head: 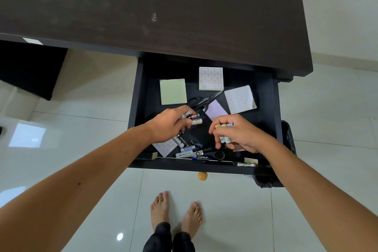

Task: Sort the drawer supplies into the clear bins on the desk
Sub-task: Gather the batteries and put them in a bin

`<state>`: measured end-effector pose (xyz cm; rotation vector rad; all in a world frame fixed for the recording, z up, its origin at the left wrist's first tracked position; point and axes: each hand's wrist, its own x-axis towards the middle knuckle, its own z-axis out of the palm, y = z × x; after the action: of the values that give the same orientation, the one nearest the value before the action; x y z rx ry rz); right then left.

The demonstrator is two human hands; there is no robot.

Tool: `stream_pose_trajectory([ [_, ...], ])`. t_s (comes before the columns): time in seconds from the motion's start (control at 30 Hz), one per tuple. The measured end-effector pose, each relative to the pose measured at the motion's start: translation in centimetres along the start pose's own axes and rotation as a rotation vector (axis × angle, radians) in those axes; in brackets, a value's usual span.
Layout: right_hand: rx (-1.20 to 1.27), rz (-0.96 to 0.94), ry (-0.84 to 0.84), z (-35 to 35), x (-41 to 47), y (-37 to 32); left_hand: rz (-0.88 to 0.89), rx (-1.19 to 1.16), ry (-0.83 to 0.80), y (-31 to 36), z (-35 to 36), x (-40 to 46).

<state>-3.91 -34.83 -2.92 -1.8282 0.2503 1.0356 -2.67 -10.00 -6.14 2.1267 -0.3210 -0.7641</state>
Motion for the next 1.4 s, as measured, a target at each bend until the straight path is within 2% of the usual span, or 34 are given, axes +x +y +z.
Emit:
stream_pose_trajectory([
  [0.13, -0.13, 0.0, 0.015, 0.3, 0.5, -0.1, -0.033, -0.197, 0.011, -0.1, -0.1, -0.5],
  [0.27, -0.357, -0.125, 0.072, 1.3, 1.3, -0.1, -0.041, -0.438, 0.02, 0.3, -0.3, -0.7],
  [0.5, -0.694, -0.23, 0.114, 3.8, 3.4, 0.4, -0.091, -0.812, -0.01, 0.3, -1.3, -1.3],
  [0.67, -0.727, -0.249, 0.041, 3.4, 3.8, 0.1, -0.15, -0.835, -0.036, 0.4, -1.6, -1.3],
  [0.8, -0.568, -0.244, 0.044, 2.6, 3.1, -0.2, -0.146, -0.875, -0.027, 0.6, -1.7, -1.3],
  [0.97, -0.243, -0.184, -0.029, 2.2, 2.8, -0.4, -0.115, -0.822, 0.037, 0.8, -1.7, -1.2],
  [1.17, -0.104, -0.149, -0.048, 2.9, 2.6, -1.0, -0.114, -0.845, 0.097, 0.4, -1.9, -1.0],
  [1.3, -0.273, -0.16, -0.048, 3.8, 3.0, -0.6, -0.192, -0.913, 0.111, 0.6, -2.0, -0.9],
  [1.4, -0.441, -0.197, 0.02, 4.6, 3.6, -0.5, -0.17, -0.753, 0.146, 0.6, -2.0, -1.0],
])
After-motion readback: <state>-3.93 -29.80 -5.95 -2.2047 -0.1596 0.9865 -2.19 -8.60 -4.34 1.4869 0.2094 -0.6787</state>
